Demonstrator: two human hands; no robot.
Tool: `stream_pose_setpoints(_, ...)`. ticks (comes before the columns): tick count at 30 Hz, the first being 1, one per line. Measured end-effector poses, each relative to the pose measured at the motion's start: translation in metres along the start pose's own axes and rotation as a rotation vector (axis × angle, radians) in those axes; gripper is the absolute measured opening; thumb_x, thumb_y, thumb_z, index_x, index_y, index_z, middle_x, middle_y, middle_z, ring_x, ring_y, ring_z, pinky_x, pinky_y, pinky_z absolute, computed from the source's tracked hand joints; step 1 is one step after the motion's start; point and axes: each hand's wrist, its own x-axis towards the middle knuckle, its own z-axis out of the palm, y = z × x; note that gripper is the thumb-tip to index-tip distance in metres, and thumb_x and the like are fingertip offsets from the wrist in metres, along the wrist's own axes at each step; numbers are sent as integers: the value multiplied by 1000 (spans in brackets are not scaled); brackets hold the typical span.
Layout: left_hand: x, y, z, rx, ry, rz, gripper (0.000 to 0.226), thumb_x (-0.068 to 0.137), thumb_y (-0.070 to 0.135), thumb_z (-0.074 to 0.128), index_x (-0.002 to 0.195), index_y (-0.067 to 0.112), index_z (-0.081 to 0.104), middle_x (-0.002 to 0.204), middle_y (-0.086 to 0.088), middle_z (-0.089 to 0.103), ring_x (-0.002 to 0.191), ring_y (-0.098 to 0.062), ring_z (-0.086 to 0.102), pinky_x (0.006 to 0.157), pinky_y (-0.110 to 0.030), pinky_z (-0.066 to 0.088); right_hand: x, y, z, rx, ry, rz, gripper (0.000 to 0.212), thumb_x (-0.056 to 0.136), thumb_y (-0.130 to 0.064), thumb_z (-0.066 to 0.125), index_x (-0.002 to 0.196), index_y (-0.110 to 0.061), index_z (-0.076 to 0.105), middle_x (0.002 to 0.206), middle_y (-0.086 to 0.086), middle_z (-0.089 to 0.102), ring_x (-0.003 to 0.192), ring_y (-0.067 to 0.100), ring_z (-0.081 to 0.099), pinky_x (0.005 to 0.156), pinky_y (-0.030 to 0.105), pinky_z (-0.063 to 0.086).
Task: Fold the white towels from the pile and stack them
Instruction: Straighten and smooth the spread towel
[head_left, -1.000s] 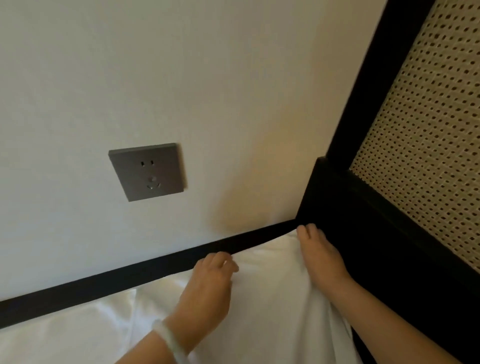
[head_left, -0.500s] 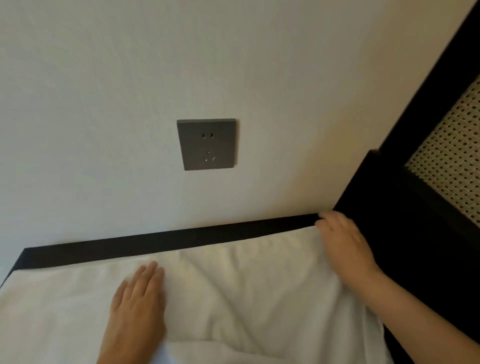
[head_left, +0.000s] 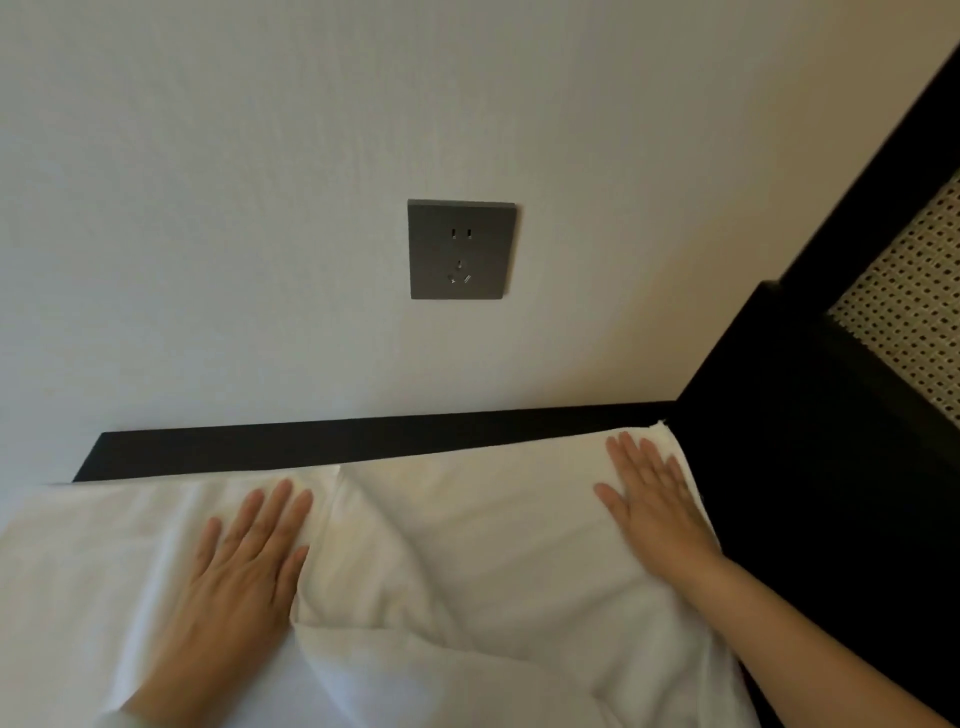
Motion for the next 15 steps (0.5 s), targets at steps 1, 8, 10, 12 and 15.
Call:
stream_pose_setpoints(1, -1, -3, 0, 2, 3, 11, 90, 87, 66, -18, 153, 15, 16, 160, 11, 14, 149, -13, 10, 122, -42, 9, 4, 6, -4, 5, 0, 4, 67, 102, -55, 17, 157, -27, -6, 165, -7, -11, 150, 8, -13, 121, 33, -14)
stream_pose_setpoints(8, -8, 18, -8, -86, -22, 38, 56, 104, 34, 22, 155, 18, 8, 163, 5, 8, 150, -13, 0, 123, -42, 5, -10, -2, -50, 368, -87, -39, 42, 101, -23, 53, 143, -23, 49, 151, -5, 44, 140, 11, 37, 117, 25, 23)
stream_pose_setpoints(10, -19, 35, -15, -169, 90, 143, 48, 102, 16, 36, 150, 12, 35, 158, -4, 29, 148, -19, 19, 122, -42, 13, -50, 1, -64, 565, -180, -124, 39, 99, -12, 55, 115, -46, 66, 125, -31, 56, 120, -10, 49, 101, 5, 31)
stream_pose_setpoints(12, -33, 58, -22, -269, 185, 296, 46, 95, 19, 42, 137, 7, 55, 145, -8, 48, 138, -22, 38, 118, -29, 20, -92, 13, -72, 489, -266, -222, 53, 96, -3, 52, 97, -52, 72, 103, -41, 60, 108, -18, 52, 94, 0, 31)
stream_pose_setpoints(15, -54, 99, -26, -358, 17, 482, 57, 94, 52, 37, 128, 15, 63, 124, 4, 60, 115, -9, 49, 101, -15, 30, -146, 48, -67, 243, -316, -341, 62, 80, 10, 45, 95, -43, 73, 95, -29, 60, 106, -3, 48, 98, 12, 32)
